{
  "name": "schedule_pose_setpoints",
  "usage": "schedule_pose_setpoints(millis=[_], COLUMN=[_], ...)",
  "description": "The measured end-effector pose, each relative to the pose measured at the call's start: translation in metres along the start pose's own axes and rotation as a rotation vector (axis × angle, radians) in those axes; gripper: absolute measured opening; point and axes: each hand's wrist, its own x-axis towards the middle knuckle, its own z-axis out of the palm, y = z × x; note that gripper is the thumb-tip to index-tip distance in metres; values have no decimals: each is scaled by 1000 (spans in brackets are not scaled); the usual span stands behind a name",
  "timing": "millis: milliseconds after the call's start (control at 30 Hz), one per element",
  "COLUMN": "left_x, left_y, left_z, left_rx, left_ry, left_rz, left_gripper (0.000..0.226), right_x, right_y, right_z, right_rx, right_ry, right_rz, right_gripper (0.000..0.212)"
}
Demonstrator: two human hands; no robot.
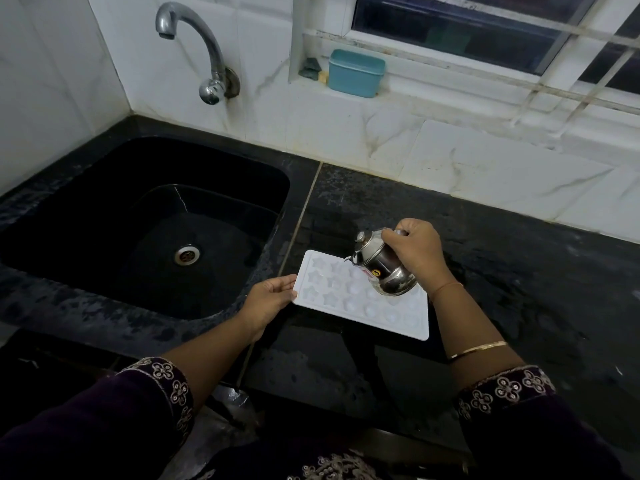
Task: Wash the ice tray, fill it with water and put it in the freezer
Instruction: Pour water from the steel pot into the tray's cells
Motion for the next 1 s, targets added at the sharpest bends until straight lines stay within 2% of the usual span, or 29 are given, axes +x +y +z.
schedule_pose_setpoints(millis=[200, 500, 700, 833, 1000], left_x=[-1, -2, -2, -2, -1], left_y=[0, 2, 3, 2, 2], left_z=[1, 2, 3, 2, 2], left_rx=[0, -15, -16, -5, -15], left_ry=[1, 18, 7, 16, 10], left_rz=[-2, -14, -13, -7, 1], left_gripper=[40, 40, 40, 40, 40], right_x=[0, -1, 0, -3, -7], right_y=[-2, -2, 8, 15, 19], right_z=[0, -3, -8, -13, -18], right_rx=[-2, 18, 206, 244, 153], right_ry=[-2, 4, 66, 94, 115], right_rz=[2, 12, 106, 130, 89], right_gripper=[36, 38, 39, 39, 39])
